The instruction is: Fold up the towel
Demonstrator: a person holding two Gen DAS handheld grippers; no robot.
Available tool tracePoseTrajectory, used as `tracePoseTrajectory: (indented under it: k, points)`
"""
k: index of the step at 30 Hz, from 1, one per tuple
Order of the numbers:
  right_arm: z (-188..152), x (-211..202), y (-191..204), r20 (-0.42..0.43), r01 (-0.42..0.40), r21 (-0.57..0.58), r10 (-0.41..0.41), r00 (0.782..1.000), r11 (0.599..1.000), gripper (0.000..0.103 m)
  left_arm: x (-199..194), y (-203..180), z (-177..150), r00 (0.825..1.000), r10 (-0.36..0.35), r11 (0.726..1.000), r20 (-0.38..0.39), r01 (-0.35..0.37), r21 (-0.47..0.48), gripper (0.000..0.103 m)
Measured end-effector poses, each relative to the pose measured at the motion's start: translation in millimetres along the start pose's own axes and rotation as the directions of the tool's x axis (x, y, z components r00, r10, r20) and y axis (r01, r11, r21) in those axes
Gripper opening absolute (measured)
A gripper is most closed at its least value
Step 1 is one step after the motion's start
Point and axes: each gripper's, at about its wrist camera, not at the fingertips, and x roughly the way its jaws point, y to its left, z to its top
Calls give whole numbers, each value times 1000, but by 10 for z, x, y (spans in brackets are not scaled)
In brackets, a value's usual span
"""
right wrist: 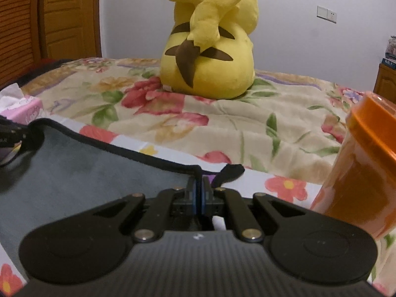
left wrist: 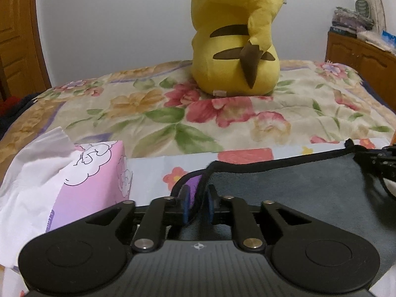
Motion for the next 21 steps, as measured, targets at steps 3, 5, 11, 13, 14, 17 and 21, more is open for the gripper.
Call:
tracePoseTrajectory:
  k: [3, 5, 11, 13, 14, 17, 21]
  points:
    - [9, 0, -11, -1, 6, 5, -6, 1000, 1000, 14, -8, 1, -18, 1000, 1, 1000, -3, -1, 2, 42]
    - [4, -4, -25, -5, 20, 11, -20, 1000, 1000, 27, -25, 6, -33, 1000, -5, 1000, -6, 5, -3, 52]
    - [-36, -132, -73, -5, 33, 41, -32, 999, 999, 49, -161, -45, -75, 1000, -22, 1000, -13, 22, 12, 60]
    - [-34, -184, -67, -3, 32, 44, -32, 999, 999, 49, -232, -76, -83, 1000, -26, 999, -15, 27, 24, 61]
    - [-26, -210, -60, -1, 30, 47, -30, 1000, 998, 49, -261, -81, -87, 999, -32, 999, -16, 32, 22, 63]
    - [-10, -312, -34, 5, 16, 60, -16, 1000, 998, 50, -360, -100, -110, 999, -49, 999, -22, 50, 19, 66]
    - [11, -457, 24, 13, 1, 66, -2, 1000, 998, 54, -502, -151, -151, 998, -52, 998, -31, 53, 30, 68]
